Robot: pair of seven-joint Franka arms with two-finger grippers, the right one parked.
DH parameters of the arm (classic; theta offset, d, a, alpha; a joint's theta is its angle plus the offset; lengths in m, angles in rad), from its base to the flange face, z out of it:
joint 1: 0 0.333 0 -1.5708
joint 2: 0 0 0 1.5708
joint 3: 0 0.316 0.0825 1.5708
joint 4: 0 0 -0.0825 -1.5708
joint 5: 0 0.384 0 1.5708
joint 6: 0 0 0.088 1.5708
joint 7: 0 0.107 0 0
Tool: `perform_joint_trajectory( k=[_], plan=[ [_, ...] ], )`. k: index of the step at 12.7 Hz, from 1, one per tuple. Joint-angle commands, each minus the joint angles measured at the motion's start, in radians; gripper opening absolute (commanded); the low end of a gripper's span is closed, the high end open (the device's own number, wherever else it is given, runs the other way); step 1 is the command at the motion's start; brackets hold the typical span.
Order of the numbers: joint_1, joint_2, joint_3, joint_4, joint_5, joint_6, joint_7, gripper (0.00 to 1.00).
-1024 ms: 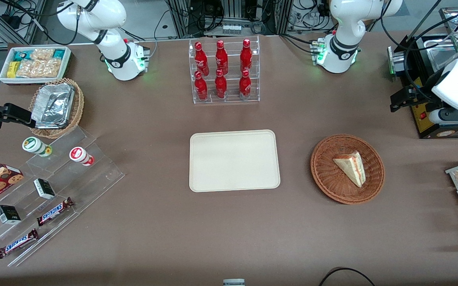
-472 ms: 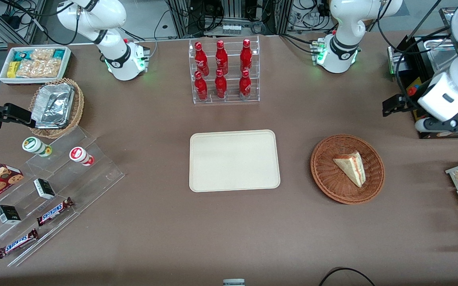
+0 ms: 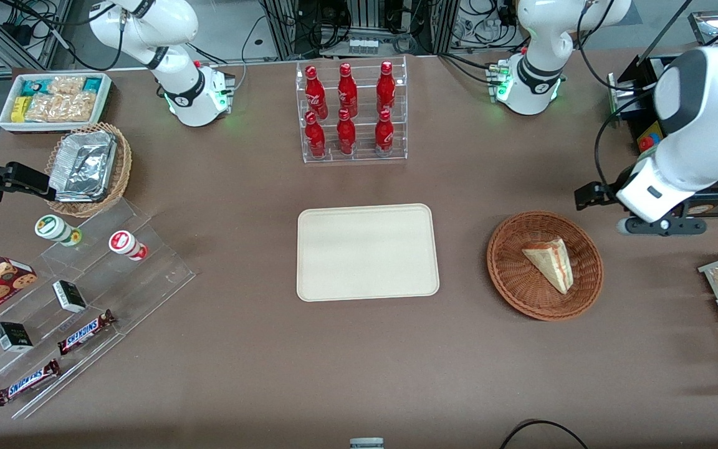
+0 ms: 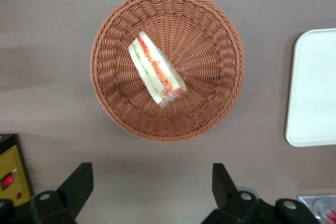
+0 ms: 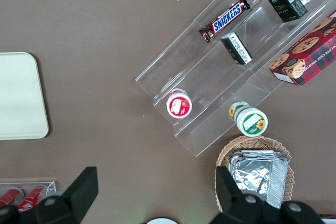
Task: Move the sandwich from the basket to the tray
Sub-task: 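Lower the open left gripper around the wrapped triangular sandwich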
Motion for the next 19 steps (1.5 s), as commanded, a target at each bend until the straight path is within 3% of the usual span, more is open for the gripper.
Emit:
perform_joint_trajectory(
  k=[1,7,19],
  plan=[
    [0.007,-0.038,0.003,-0.128,0.001,0.142,0.017,1.00],
    [0.010,-0.005,0.003,-0.274,0.001,0.407,-0.048,1.00],
    [-0.008,0.138,0.001,-0.278,0.001,0.598,-0.763,1.00]
  ],
)
